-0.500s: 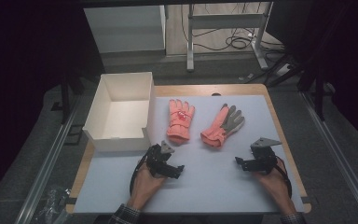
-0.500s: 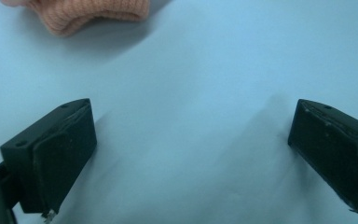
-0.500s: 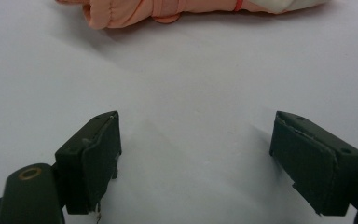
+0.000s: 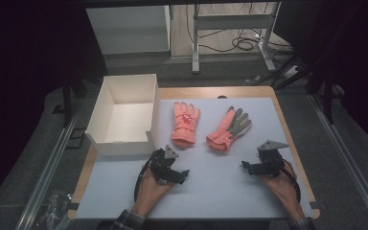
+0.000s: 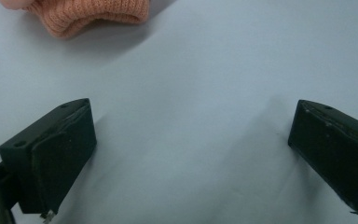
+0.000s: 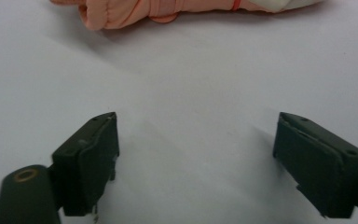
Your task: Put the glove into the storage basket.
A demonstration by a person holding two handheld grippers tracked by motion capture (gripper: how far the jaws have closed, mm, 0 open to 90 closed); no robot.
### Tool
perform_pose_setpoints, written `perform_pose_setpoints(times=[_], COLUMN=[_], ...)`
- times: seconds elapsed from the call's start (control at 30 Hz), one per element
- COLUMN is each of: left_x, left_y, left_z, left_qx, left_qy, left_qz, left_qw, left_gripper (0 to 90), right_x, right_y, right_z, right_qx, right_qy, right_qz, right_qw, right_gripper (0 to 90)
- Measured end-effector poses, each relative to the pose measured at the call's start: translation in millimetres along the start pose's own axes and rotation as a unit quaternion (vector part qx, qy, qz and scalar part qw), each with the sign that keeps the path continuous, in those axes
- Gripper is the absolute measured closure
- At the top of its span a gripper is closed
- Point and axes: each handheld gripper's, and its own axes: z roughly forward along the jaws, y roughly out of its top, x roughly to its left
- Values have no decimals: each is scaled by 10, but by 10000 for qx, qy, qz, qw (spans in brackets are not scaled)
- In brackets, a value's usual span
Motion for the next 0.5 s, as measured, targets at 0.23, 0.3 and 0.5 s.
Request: perform_pose_setpoints(times=[0.23,0.3,0.5], left_x=[-1,4,4], left_y=[-1,1,1], left_z=[0,0,-1], left_qx=[-3,-3,3], left_qy=[1,3,0], left_qz=[-4,30,32], left_qw=[10000,10000,10000], left_gripper=[9,9,9], right_x=[-4,-5,-44], right_y=[128,203,338], right_z=[9,28,71], right_qx=[-115,-165,-182], right_qy=[128,184,336], right_qz=[46,37,71], right_qw=[9998,9997,9992], right_gripper=[252,300,326])
